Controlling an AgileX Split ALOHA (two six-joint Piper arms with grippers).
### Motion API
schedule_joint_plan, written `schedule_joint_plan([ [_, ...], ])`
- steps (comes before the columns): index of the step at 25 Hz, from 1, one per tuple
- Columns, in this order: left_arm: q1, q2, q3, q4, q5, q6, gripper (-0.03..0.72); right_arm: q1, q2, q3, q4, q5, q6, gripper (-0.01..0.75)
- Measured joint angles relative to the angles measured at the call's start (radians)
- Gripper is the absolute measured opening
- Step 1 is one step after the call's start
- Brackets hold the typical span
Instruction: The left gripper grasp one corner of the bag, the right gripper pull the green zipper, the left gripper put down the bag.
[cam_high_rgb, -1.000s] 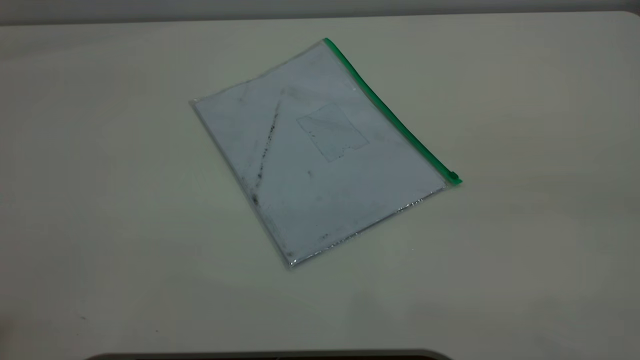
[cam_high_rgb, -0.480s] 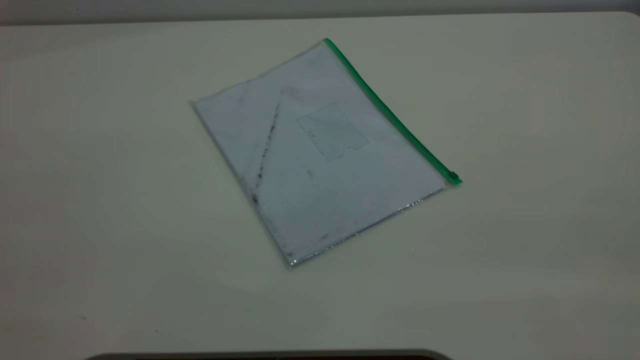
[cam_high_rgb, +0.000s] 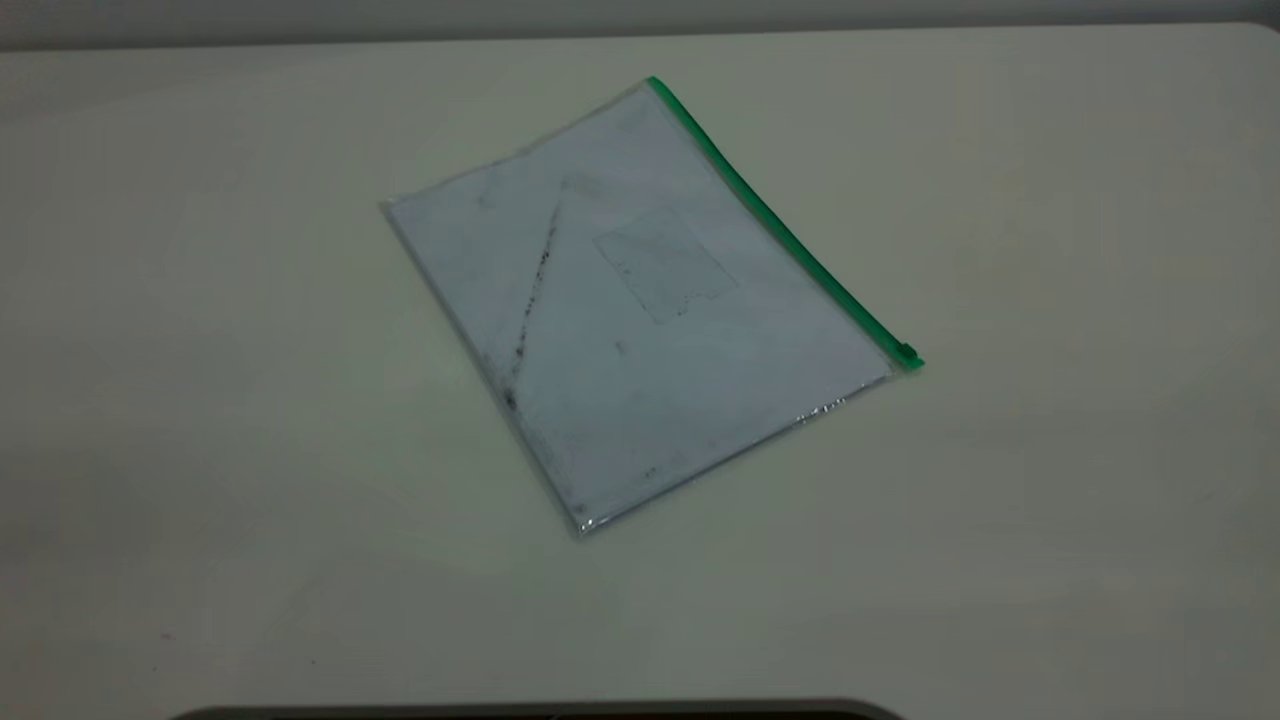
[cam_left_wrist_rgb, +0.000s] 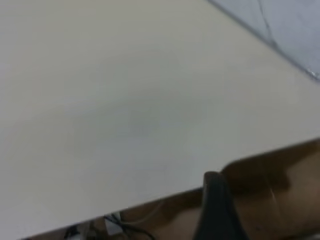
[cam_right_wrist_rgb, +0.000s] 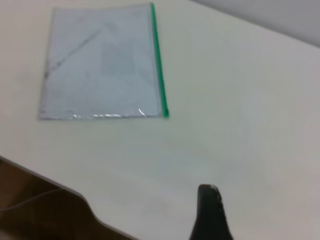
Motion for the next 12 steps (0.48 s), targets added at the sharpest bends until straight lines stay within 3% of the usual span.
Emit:
schedule_joint_plan([
  [12, 0.0, -0.003, 0.038, -0.016, -0.025, 0.034, 0.575, 0.0, 0.0, 0.05, -0.01, -0.042, 0.024, 0.579],
])
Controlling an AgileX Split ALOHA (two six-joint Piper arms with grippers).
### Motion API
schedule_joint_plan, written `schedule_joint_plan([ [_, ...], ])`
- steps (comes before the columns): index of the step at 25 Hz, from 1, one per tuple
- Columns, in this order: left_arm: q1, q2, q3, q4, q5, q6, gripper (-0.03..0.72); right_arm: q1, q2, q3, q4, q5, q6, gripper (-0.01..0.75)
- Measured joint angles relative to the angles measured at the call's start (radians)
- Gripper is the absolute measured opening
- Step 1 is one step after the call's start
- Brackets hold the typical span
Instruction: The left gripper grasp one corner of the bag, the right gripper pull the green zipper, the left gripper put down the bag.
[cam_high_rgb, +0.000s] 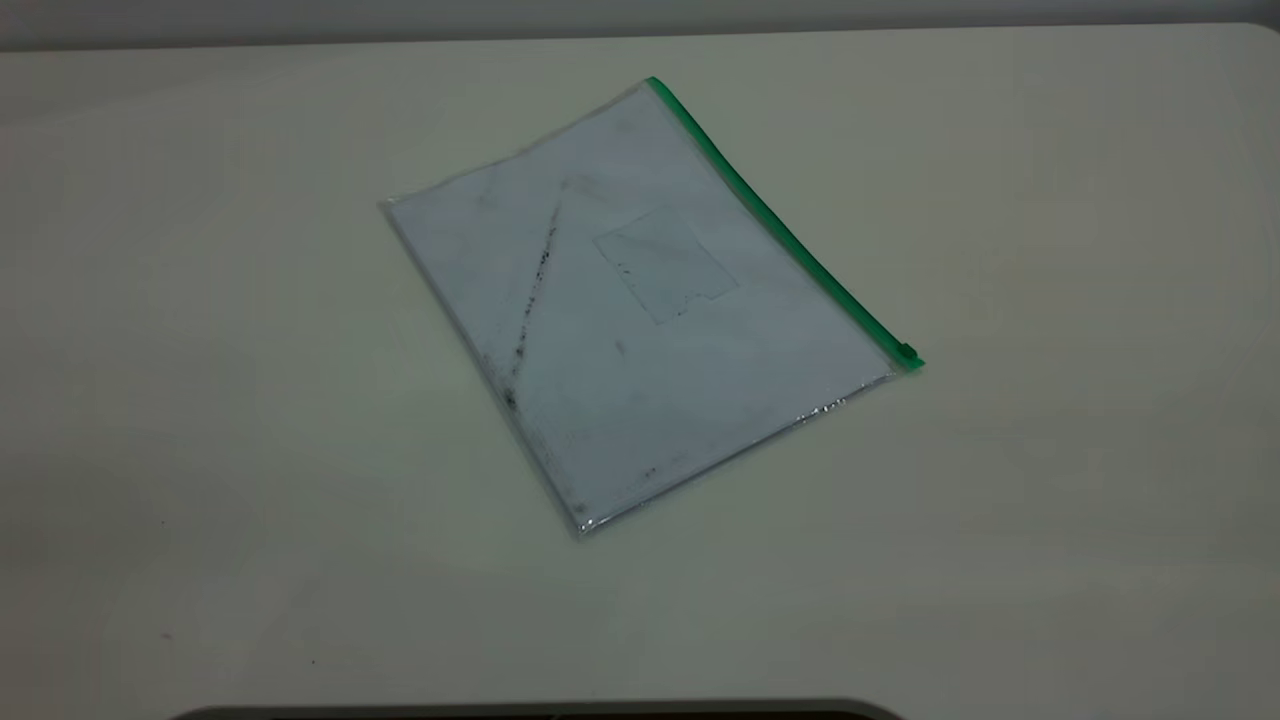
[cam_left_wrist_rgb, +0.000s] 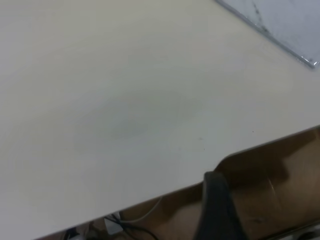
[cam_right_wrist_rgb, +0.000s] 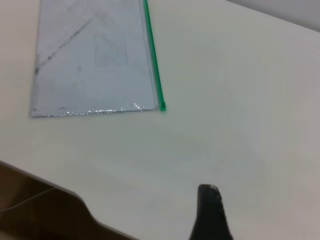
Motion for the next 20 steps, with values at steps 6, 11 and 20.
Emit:
schedule_joint_plan([
  [6, 0.0, 0.0, 0.0, -0.011, -0.001, -0.001, 0.575, 0.0, 0.0, 0.0, 0.002, -0.002, 0.0, 0.579],
  [11, 0.0, 0.0, 0.0, -0.011, -0.001, -0.001, 0.575, 0.0, 0.0, 0.0, 0.002, -0.002, 0.0, 0.579],
  [20, 0.129, -0.042, 0.0, -0.011, -0.001, -0.001, 0.575, 0.0, 0.0, 0.0, 0.002, -0.002, 0.0, 0.578],
])
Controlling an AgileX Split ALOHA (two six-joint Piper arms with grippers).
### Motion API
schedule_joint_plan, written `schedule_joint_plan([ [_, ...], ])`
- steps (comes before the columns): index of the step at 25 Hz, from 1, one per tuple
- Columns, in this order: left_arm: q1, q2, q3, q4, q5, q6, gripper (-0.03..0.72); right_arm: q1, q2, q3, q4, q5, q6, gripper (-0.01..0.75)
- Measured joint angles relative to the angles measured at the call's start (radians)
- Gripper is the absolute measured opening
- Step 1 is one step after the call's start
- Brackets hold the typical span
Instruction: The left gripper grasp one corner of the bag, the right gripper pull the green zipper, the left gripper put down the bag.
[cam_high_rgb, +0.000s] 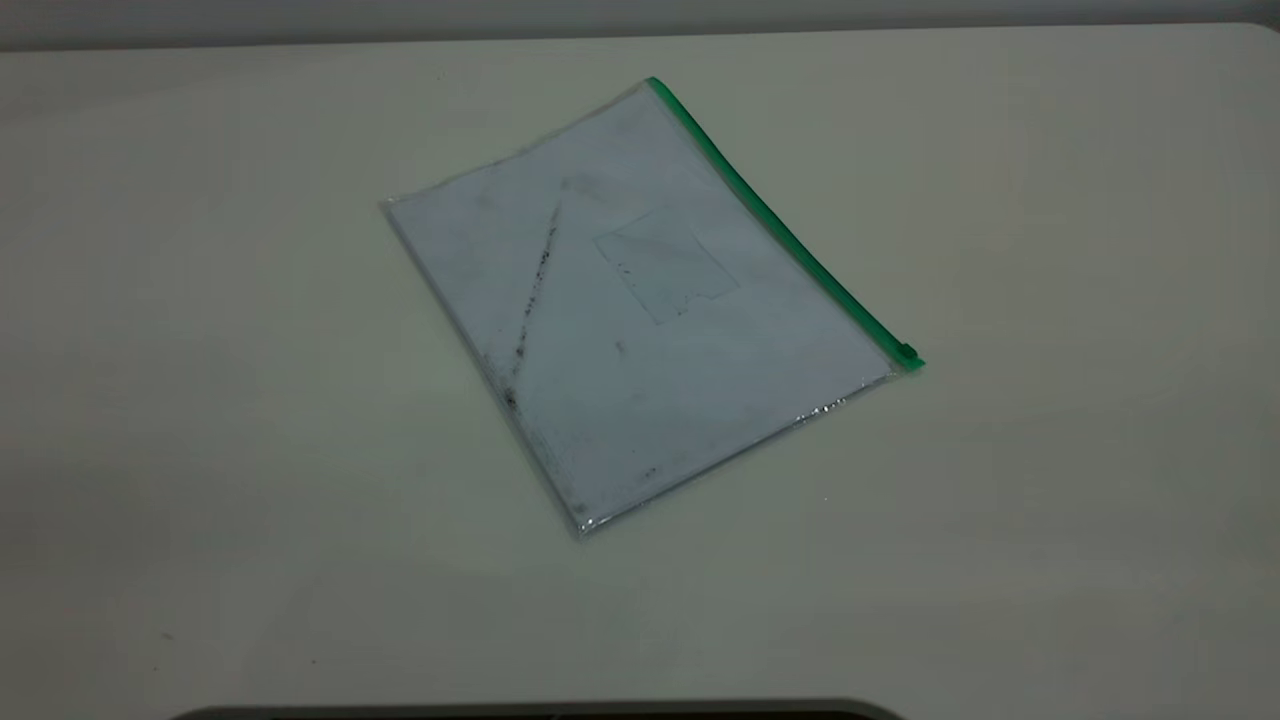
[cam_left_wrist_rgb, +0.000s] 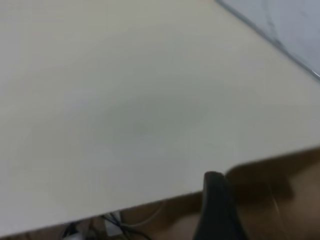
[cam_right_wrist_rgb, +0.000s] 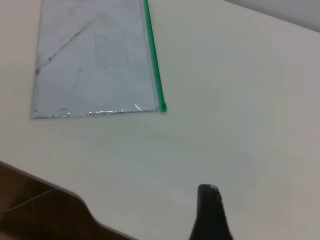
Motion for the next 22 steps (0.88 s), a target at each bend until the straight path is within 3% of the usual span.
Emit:
schedule_joint_plan([
  [2, 0.078, -0.035, 0.0, 0.0, 0.0, 0.0, 0.575, 0.0, 0.0, 0.0, 0.0, 0.0, 0.001, 0.578],
  [6, 0.161, -0.092, 0.0, 0.0, 0.0, -0.002, 0.575, 0.0, 0.0, 0.0, 0.0, 0.0, 0.001, 0.578],
  [22, 0.177, -0.096, 0.0, -0.017, 0.001, -0.009, 0.575, 0.0, 0.0, 0.0, 0.001, 0.0, 0.001, 0.578],
])
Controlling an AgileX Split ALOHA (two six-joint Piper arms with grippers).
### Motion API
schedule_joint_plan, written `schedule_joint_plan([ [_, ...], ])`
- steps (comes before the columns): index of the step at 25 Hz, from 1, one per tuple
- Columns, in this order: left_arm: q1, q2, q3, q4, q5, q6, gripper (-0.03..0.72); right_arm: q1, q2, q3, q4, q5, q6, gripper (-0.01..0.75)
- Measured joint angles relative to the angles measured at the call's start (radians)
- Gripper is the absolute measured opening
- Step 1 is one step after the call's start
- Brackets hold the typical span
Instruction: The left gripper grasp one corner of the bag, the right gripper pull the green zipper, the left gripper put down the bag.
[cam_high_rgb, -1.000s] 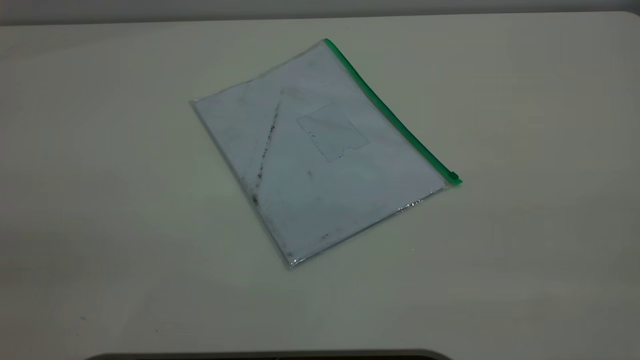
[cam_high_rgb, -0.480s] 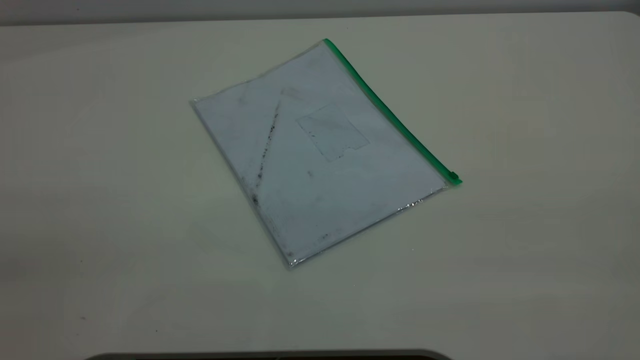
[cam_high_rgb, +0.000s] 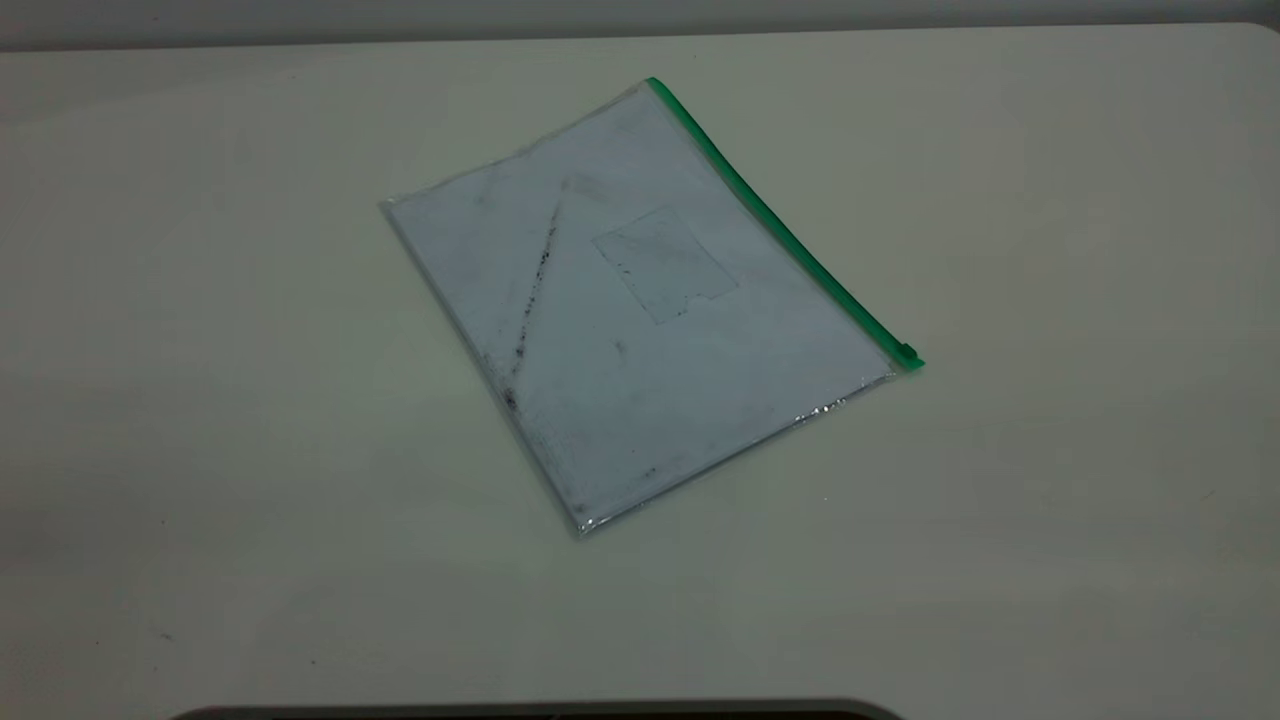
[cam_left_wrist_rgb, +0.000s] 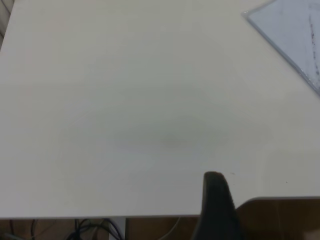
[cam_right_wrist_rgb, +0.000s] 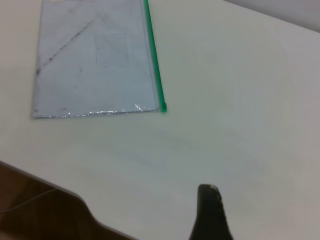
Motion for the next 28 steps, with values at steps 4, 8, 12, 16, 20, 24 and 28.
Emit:
schedule_joint_plan([
  [4, 0.0, 0.0, 0.0, -0.001, 0.0, 0.0, 0.575, -0.022, 0.0, 0.0, 0.0, 0.0, 0.0, 0.578],
  [8, 0.0, 0.0, 0.0, -0.001, 0.0, 0.0, 0.575, -0.086, 0.0, 0.0, -0.019, 0.0, 0.03, 0.578],
  [12, 0.0, 0.0, 0.0, -0.001, 0.0, 0.0, 0.575, -0.118, 0.0, 0.0, -0.068, -0.003, 0.104, 0.578],
  [16, 0.0, 0.0, 0.0, -0.001, 0.0, 0.0, 0.575, -0.118, 0.0, 0.0, -0.115, -0.004, 0.172, 0.578],
  [20, 0.0, 0.0, 0.0, -0.001, 0.0, 0.0, 0.575, -0.118, 0.0, 0.001, -0.124, -0.004, 0.192, 0.578],
  [24, 0.0, 0.0, 0.0, -0.001, 0.0, 0.0, 0.575, -0.118, 0.0, 0.001, -0.124, -0.005, 0.197, 0.578],
  [28, 0.0, 0.0, 0.0, -0.001, 0.0, -0.003, 0.575, -0.118, 0.0, 0.001, -0.124, -0.005, 0.198, 0.578],
])
